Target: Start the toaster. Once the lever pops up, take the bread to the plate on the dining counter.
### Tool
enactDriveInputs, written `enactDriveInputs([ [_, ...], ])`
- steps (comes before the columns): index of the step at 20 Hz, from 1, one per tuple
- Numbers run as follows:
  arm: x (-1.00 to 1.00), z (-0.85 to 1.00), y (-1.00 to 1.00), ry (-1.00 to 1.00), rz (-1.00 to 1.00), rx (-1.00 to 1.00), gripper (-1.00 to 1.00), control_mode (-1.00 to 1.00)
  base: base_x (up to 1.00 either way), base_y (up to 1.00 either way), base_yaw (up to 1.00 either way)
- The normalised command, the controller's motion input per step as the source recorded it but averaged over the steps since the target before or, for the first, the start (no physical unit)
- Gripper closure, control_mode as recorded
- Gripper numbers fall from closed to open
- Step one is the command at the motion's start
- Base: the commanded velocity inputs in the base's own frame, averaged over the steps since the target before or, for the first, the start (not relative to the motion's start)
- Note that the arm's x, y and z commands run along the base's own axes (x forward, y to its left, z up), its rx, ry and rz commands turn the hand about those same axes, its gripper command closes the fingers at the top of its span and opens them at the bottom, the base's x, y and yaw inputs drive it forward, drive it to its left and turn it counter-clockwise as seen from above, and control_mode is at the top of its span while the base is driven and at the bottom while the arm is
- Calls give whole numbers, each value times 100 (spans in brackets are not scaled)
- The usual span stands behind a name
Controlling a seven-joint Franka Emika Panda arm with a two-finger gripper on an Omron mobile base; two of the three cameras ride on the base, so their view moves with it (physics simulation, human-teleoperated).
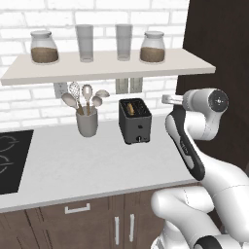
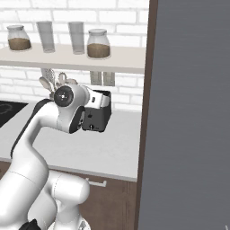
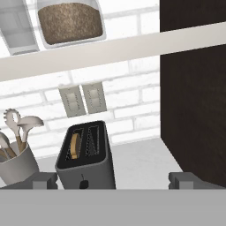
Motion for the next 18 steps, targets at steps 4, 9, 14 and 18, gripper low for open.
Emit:
enactDriveInputs([
  [4, 0, 0, 0, 0, 0, 0, -100, -100, 0, 0, 0],
  [9, 0, 0, 0, 0, 0, 0, -100, -100, 0, 0, 0],
  [14, 0, 0, 0, 0, 0, 0, -100, -100, 0, 0, 0],
  [18, 0, 0, 0, 0, 0, 0, -100, -100, 0, 0, 0],
])
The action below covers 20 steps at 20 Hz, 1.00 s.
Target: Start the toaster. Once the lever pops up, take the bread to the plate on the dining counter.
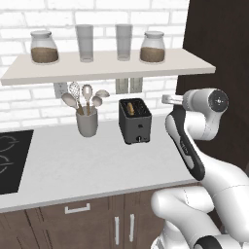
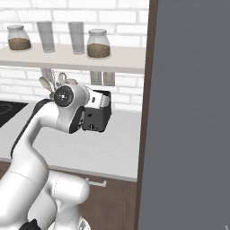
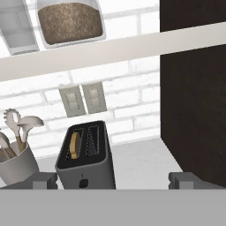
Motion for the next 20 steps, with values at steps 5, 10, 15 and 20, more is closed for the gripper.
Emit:
enactDriveInputs([
  [5, 0, 0, 0, 0, 0, 0, -100, -100, 0, 0, 0],
  [10, 0, 0, 0, 0, 0, 0, -100, -100, 0, 0, 0],
  [15, 0, 0, 0, 0, 0, 0, -100, -100, 0, 0, 0],
  [20, 0, 0, 0, 0, 0, 0, -100, -100, 0, 0, 0],
])
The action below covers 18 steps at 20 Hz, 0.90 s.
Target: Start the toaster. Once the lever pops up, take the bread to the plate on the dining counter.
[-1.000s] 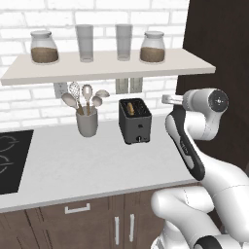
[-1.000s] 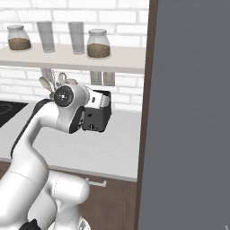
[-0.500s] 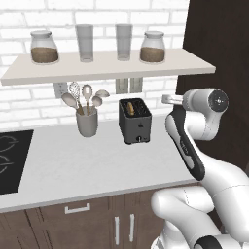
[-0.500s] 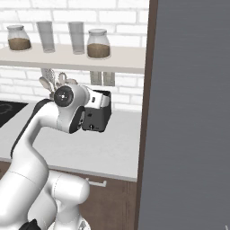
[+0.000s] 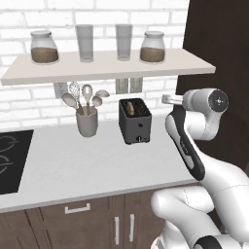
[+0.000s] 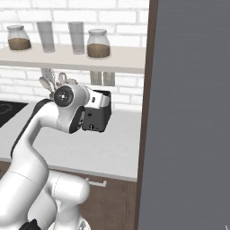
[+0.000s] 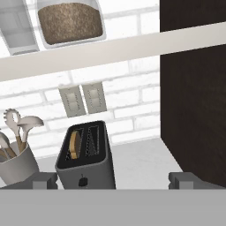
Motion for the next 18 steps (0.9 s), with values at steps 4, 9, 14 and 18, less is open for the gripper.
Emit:
enactDriveInputs([
  [4, 0, 0, 0, 0, 0, 0, -100, -100, 0, 0, 0],
  [9, 0, 0, 0, 0, 0, 0, -100, -100, 0, 0, 0],
  [14, 0, 0, 0, 0, 0, 0, -100, -100, 0, 0, 0],
  [18, 0, 0, 0, 0, 0, 0, -100, -100, 0, 0, 0],
])
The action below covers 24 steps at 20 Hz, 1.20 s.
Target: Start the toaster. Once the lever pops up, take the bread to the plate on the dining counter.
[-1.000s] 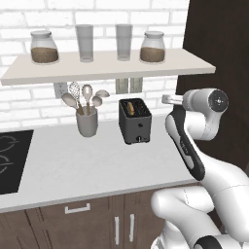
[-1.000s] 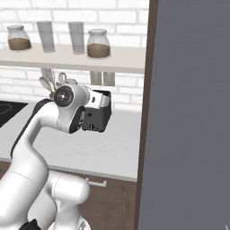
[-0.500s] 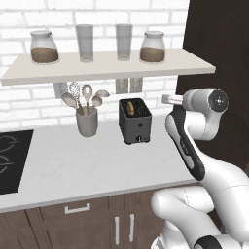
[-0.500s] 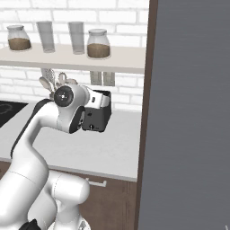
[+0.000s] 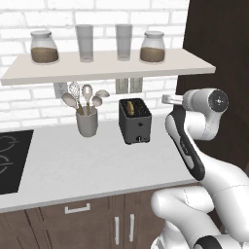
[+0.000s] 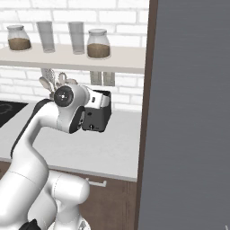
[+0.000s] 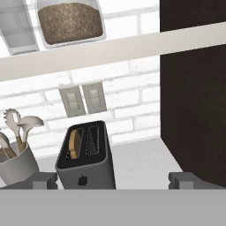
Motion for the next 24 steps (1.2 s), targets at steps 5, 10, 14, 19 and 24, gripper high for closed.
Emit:
enactDriveInputs([
  [5, 0, 0, 0, 0, 0, 0, -100, -100, 0, 0, 0],
  [10, 0, 0, 0, 0, 0, 0, -100, -100, 0, 0, 0],
  [14, 0, 0, 0, 0, 0, 0, -100, -100, 0, 0, 0],
  [19, 0, 0, 0, 0, 0, 0, -100, -100, 0, 0, 0],
  [24, 0, 0, 0, 0, 0, 0, -100, -100, 0, 0, 0],
])
